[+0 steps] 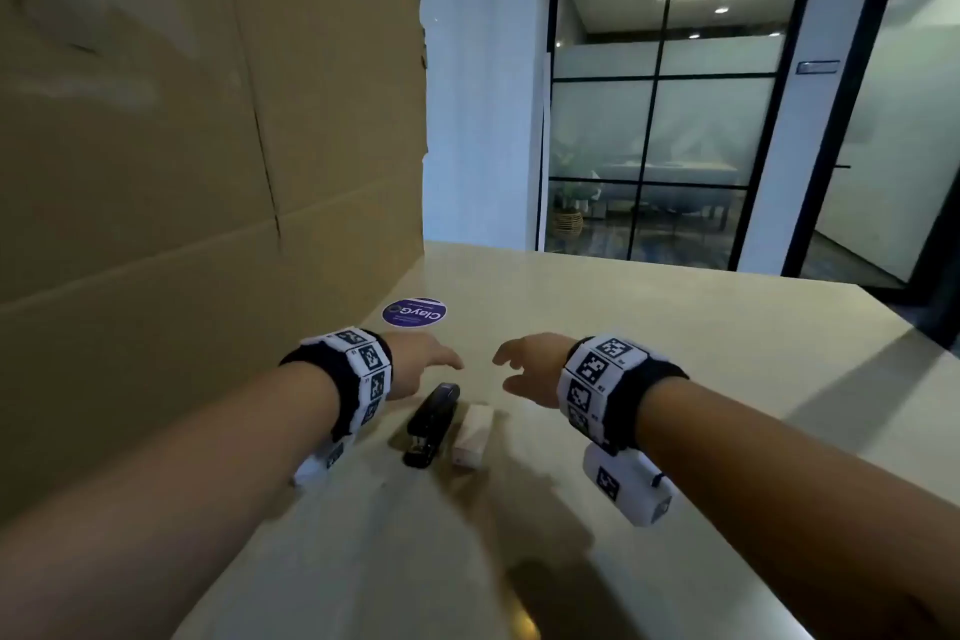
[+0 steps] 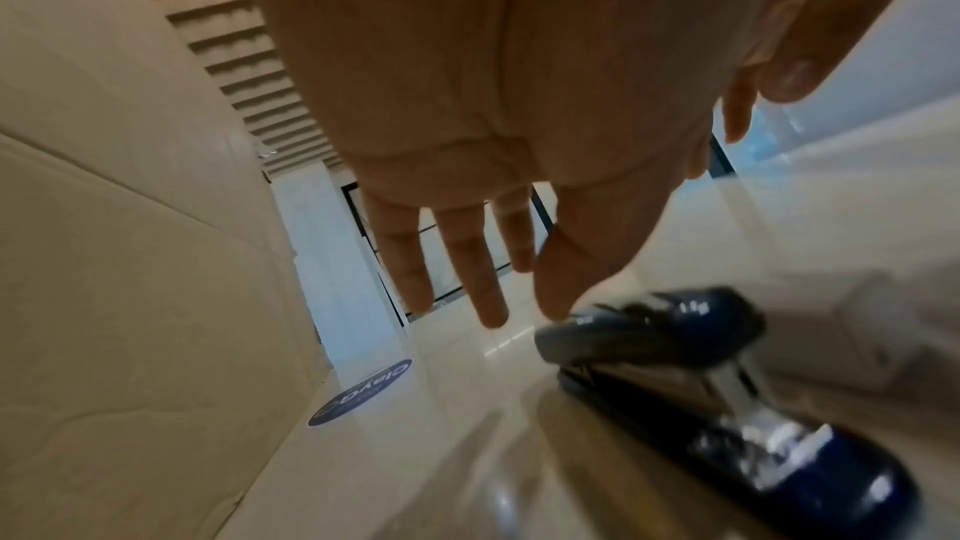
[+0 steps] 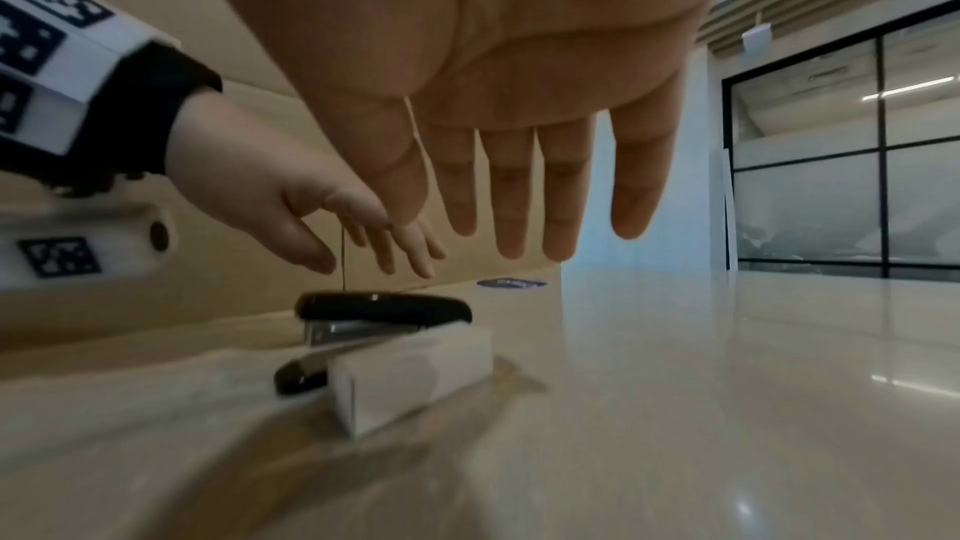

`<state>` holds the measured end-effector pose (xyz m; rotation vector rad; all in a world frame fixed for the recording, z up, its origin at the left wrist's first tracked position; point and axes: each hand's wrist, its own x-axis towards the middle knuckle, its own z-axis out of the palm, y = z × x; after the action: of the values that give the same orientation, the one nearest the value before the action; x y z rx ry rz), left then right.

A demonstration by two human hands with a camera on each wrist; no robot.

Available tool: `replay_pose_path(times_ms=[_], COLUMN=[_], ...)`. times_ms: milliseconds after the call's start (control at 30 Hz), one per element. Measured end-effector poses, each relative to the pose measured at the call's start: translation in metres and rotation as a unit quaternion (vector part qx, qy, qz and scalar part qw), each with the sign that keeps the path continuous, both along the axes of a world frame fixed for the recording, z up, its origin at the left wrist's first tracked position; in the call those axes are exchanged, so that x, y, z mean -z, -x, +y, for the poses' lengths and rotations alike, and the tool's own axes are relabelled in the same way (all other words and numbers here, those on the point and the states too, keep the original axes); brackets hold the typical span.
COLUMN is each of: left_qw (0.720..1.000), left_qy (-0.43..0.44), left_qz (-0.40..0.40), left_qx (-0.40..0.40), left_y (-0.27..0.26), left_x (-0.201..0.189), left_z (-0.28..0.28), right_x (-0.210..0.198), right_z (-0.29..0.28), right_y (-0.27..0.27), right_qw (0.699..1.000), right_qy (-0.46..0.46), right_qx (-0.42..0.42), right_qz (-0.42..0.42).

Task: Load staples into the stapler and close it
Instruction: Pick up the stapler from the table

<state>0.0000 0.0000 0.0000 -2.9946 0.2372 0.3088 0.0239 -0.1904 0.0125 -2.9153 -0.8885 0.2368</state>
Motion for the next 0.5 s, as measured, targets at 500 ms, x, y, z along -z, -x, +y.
replay_pose_path(times_ms=[500], left_qw=[0.992], left_qy=[-0.07], left_qz=[0.02], left_qx=[0.102], left_y=[0.006], left_x=[0.029], left_z=[0.011], right_x=[0.067], right_z=[-0.008], right_y=[-0.001], right_qw=[0.983], right_qy=[0.177], right_qx=[-0.008], right_qz=[0.057])
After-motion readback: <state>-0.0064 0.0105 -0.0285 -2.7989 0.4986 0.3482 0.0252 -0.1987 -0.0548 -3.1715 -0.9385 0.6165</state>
